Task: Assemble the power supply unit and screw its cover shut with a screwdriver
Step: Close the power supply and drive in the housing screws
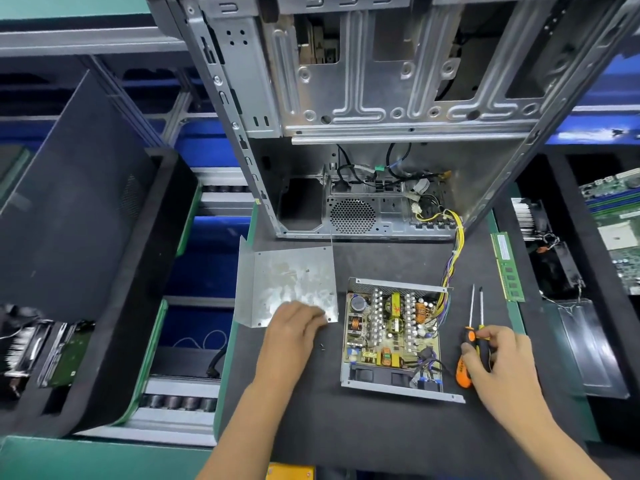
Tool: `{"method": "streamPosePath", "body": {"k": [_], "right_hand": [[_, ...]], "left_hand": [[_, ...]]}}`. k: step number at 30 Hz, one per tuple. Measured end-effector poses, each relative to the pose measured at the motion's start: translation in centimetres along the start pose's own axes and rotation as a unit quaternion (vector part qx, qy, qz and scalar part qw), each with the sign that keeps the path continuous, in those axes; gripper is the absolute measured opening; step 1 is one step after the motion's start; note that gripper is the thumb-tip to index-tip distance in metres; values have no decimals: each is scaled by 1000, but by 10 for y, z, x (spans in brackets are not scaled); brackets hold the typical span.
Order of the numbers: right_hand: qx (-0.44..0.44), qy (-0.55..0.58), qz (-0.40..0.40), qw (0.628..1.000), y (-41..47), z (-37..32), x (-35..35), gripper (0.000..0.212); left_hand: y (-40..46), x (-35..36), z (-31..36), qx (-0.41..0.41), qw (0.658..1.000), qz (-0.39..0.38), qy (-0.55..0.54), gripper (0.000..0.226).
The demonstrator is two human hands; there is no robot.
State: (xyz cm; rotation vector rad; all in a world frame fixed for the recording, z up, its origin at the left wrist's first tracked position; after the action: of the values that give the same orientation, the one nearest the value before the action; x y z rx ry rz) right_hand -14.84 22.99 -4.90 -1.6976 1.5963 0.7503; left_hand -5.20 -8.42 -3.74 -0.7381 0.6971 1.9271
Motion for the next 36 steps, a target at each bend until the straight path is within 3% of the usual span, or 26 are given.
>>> {"method": "streamPosePath", "body": {"k": [10, 15, 21, 32, 36], "right_hand": [[-9, -4, 11, 1000, -3, -5, -4, 25], [4, 0, 11, 1000, -4, -4, -3, 24], [6, -3, 13, 1000, -5, -4, -4, 25], [1, 2, 12, 1000, -4, -3, -3, 28], [3, 2, 7, 1000, -4, -1, -2, 28]], "left_hand": [[42, 20, 9, 63, 995, -8, 72, 9], [53, 9, -16, -39, 993, 92, 55, 5], [67, 18, -30, -85, 992, 52, 72, 11], [78, 7, -32, -105, 988, 104, 46, 12], [79, 4, -38, -159, 978, 128, 42, 13]]}}
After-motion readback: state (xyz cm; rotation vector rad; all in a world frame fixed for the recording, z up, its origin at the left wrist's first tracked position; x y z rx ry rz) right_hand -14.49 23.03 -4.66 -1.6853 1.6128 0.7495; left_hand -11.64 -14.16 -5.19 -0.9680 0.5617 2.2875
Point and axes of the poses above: each hand's wrist, its own y-axis towards the middle knuckle, its own x-axis out of the palm, z = x × y, the point moved 6 cm from there along y, towards the middle knuckle, and after that the axes turned 5 degrees about z, right-handed, at the moved point
